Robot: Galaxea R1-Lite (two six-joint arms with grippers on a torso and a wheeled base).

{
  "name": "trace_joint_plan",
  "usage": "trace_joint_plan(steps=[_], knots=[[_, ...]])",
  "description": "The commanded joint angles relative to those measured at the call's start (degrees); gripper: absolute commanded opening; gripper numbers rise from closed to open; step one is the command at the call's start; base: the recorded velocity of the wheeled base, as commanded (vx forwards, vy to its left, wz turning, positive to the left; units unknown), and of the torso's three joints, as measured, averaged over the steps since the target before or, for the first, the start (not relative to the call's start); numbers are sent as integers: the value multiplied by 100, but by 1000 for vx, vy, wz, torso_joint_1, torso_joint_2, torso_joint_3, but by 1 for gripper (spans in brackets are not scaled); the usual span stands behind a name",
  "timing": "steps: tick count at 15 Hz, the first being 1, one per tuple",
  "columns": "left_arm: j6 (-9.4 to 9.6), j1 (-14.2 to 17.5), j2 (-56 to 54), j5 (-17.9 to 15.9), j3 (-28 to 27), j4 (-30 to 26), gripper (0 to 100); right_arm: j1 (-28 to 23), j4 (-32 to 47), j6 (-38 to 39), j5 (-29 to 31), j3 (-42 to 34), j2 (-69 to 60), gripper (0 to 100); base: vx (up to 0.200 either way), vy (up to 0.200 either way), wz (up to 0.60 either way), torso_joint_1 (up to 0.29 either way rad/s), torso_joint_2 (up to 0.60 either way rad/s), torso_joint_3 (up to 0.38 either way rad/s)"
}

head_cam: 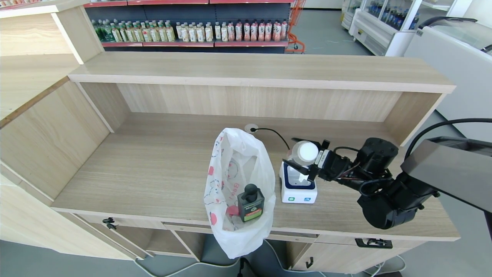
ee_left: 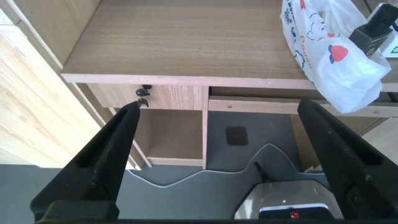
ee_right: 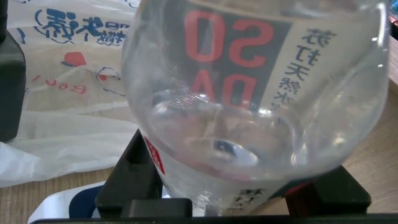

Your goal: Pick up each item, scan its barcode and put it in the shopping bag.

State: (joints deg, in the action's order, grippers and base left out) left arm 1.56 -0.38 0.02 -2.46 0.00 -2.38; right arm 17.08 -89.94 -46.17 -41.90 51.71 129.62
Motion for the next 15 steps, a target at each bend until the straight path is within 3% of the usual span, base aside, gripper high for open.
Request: trace_joint_plan(steps=[1,15], knots=[[2,3,-2,0,0,0,100,6,-6,-6,-2,6,10,0,0,0,0,0,0,0],[11,3,-2,0,0,0,100,-20,-6,46,6,58,-95,0,0,0,0,0,0,0]])
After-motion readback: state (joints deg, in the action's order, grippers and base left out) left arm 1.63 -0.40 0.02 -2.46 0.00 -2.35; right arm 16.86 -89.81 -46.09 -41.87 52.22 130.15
